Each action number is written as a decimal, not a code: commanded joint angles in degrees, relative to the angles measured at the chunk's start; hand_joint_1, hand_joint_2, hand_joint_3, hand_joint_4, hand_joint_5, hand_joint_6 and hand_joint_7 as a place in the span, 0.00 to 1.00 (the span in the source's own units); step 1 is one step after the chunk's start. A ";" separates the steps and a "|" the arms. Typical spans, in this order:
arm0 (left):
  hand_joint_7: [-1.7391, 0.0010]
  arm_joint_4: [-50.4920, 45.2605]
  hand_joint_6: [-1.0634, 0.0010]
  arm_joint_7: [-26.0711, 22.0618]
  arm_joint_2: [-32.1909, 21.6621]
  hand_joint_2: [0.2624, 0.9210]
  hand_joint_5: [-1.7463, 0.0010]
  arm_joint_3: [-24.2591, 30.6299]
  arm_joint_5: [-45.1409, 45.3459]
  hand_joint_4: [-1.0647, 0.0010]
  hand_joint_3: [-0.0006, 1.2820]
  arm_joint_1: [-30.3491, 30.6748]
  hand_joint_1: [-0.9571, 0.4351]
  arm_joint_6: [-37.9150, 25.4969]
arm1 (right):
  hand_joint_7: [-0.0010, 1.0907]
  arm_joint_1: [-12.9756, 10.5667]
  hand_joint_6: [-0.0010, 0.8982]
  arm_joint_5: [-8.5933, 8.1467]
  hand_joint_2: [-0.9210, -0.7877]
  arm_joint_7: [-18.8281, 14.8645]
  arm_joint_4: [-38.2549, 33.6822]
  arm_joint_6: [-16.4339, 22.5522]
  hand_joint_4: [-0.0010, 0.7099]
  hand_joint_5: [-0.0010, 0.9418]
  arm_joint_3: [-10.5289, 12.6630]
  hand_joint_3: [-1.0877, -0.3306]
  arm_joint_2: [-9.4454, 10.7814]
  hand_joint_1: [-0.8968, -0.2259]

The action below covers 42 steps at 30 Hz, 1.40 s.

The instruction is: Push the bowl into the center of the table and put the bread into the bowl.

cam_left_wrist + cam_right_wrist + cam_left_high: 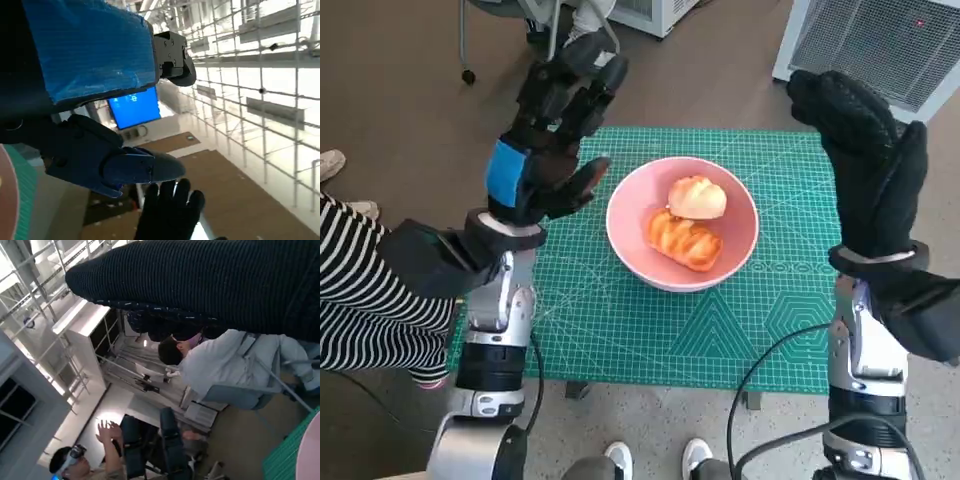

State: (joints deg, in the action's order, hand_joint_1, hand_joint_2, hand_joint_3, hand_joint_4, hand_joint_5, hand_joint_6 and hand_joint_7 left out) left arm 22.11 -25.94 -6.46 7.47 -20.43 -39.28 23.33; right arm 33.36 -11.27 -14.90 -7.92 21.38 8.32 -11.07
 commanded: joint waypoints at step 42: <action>0.70 -1.38 1.00 -2.60 3.20 1.00 0.99 0.70 -2.11 0.81 0.29 1.07 0.22 1.06 | 0.52 0.11 0.05 1.88 0.00 2.46 1.31 -3.82 0.28 0.00 -0.23 0.48 -0.04 0.18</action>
State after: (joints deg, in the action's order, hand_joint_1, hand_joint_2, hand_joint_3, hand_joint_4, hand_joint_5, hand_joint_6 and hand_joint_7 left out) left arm 22.00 -28.32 -3.66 7.84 -21.56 -38.97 24.63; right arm 34.32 -9.31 -12.64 -6.74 18.64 8.28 -11.07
